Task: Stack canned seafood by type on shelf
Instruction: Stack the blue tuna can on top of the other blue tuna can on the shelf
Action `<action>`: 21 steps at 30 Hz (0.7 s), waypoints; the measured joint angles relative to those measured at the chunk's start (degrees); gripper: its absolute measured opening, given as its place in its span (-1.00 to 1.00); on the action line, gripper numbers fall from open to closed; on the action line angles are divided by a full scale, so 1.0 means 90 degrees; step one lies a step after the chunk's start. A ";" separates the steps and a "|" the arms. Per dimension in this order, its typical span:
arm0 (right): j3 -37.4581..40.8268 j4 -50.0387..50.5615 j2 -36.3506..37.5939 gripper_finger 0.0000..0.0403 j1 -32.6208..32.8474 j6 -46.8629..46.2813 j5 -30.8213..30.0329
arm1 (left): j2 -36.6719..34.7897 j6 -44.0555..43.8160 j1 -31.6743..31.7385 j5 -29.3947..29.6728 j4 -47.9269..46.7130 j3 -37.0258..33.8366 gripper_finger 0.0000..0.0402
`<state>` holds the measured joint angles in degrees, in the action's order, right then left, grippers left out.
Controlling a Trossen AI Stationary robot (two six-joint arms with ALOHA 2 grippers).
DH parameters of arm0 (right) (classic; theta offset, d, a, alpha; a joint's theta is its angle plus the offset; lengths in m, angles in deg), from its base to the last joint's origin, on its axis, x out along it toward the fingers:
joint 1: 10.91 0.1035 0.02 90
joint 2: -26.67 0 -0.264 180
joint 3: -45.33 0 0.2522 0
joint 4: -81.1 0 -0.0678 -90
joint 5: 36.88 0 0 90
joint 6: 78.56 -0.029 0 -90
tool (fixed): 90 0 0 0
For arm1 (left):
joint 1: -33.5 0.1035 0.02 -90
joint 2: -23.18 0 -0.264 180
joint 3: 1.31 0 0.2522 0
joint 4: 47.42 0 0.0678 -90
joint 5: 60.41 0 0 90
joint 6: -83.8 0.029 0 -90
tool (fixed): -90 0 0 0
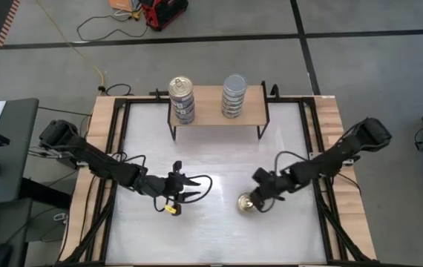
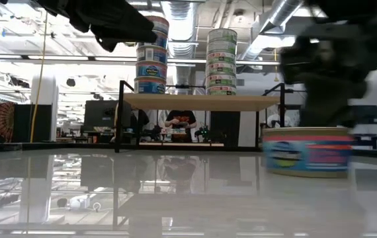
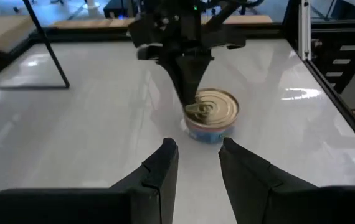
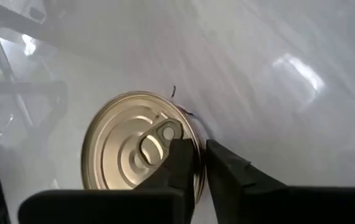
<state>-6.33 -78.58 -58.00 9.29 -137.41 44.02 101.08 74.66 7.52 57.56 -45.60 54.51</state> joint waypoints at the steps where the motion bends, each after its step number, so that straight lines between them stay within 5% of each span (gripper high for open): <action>1: -0.0134 -0.0033 -0.0161 -0.67 -0.0114 0.0233 0.0018 | -0.0004 -0.0077 0.0000 -0.0001 -0.0082 0.0000 -0.44; 9: -0.0838 -0.0072 -0.1091 -0.75 -0.0836 0.1025 0.0801 | 0.0103 -0.0463 -0.0041 -0.0383 -0.0489 0.0000 -0.44; 21: -0.0771 -0.0093 -0.1306 -0.87 -0.1394 0.1118 0.0984 | 0.0782 0.1148 0.0073 -0.0124 -0.0181 0.0578 -0.44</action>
<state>-13.27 -79.41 -69.74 -3.26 -127.35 52.87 108.12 84.99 8.18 56.44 -47.23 59.71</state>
